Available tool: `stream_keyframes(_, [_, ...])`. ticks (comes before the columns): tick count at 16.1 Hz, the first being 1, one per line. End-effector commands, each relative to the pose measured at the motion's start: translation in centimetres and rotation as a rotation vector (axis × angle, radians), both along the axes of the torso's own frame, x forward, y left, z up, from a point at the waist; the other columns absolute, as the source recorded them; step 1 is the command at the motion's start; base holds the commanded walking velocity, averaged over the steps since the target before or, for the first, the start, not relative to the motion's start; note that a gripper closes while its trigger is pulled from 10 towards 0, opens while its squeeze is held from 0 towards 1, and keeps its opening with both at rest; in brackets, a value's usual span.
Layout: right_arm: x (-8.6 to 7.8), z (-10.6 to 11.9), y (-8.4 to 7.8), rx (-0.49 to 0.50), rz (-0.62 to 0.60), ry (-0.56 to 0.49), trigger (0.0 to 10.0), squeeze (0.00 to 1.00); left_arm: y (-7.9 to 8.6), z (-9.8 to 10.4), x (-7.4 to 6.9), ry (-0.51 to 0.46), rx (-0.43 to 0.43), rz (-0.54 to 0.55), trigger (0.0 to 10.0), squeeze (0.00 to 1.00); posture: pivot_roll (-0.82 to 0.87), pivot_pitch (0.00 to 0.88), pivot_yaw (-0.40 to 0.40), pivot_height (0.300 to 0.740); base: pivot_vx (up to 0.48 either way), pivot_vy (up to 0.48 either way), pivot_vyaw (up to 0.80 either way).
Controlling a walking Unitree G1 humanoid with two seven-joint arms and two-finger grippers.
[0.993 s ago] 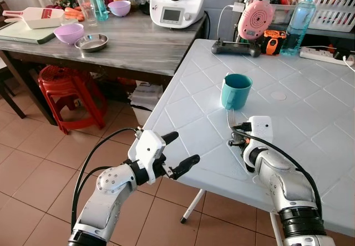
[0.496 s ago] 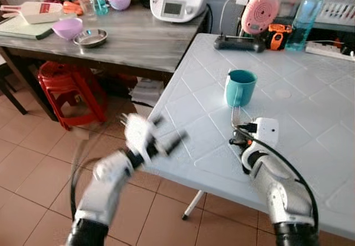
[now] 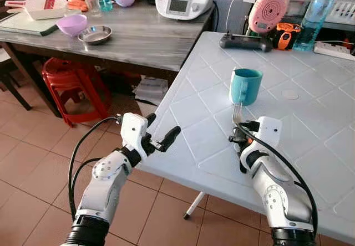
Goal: Setting the table
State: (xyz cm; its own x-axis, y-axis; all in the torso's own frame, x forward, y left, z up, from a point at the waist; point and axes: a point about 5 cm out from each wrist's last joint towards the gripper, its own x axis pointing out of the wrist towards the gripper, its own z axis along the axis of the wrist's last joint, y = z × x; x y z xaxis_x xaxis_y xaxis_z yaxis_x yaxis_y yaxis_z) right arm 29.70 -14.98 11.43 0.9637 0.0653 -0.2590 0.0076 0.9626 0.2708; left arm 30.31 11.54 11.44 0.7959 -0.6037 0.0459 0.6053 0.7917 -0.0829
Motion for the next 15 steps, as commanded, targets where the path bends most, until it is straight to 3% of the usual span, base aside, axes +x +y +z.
stream_keyframes(1, [0.0,0.5,0.7,0.009,0.016,-0.011,0.0,0.00,0.0,0.4,0.3,-0.020,0.016,0.002,10.0,0.00,-0.03,0.041,0.052,0.740,0.000,0.000,0.00])
stream_keyframes(10, [-0.3,0.2,2.8,0.020,0.155,0.015,0.0,0.00,0.4,0.3,0.5,-0.021,0.040,0.030,10.0,0.00,-0.02,0.041,0.055,0.740,0.000,0.000,0.00])
stream_keyframes(14, [-0.4,1.5,2.2,-0.045,0.126,-0.083,0.0,0.00,1.3,0.1,1.5,0.043,0.027,0.176,10.0,0.00,-0.02,0.038,0.050,0.740,0.000,0.000,0.00])
stream_keyframes(15, [-0.6,1.9,1.9,-0.055,0.113,-0.117,10.0,0.00,1.8,0.2,1.9,0.047,0.032,0.248,10.0,0.00,-0.03,0.037,0.051,0.740,0.000,0.000,0.00])
